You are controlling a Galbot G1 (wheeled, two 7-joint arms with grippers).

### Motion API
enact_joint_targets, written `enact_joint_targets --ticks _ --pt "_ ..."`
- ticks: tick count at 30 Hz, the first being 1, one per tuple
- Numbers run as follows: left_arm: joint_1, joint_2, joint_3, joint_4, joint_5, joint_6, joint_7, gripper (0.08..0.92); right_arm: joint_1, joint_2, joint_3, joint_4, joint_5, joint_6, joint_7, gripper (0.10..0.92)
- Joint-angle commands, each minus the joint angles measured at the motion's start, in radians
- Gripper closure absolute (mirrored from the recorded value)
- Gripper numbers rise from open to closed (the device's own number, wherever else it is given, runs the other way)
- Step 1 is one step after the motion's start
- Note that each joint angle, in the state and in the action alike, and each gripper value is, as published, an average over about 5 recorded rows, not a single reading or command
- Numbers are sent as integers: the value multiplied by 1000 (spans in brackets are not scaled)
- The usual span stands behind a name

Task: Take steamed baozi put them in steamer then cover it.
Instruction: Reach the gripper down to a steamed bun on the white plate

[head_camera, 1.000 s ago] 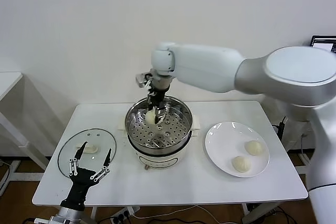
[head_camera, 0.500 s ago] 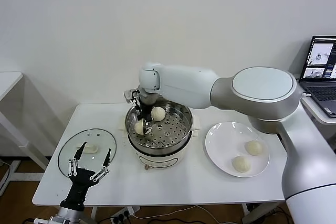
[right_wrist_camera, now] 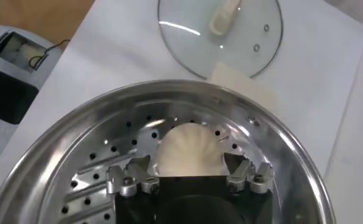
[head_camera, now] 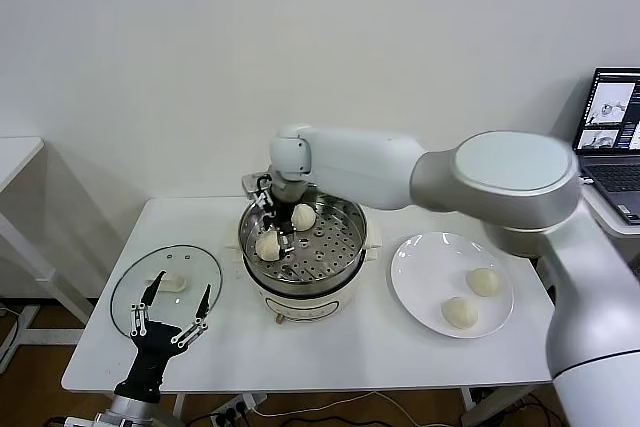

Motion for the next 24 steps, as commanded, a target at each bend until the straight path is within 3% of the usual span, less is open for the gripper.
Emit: enact_joint_targets --ticks 1,6,11,24 --pt "1 2 4 -1 3 0 1 177 180 -314 26 177 -82 55 -172 203" --pt "5 3 7 -4 8 -2 1 177 198 -526 -4 218 -176 107 -267 203" --pt "6 4 11 -8 14 -1 0 177 116 -685 -34 243 -274 126 -269 203" --pt "16 -1 -6 -2 19 -1 -2 177 -221 -768 61 263 -361 127 -212 203"
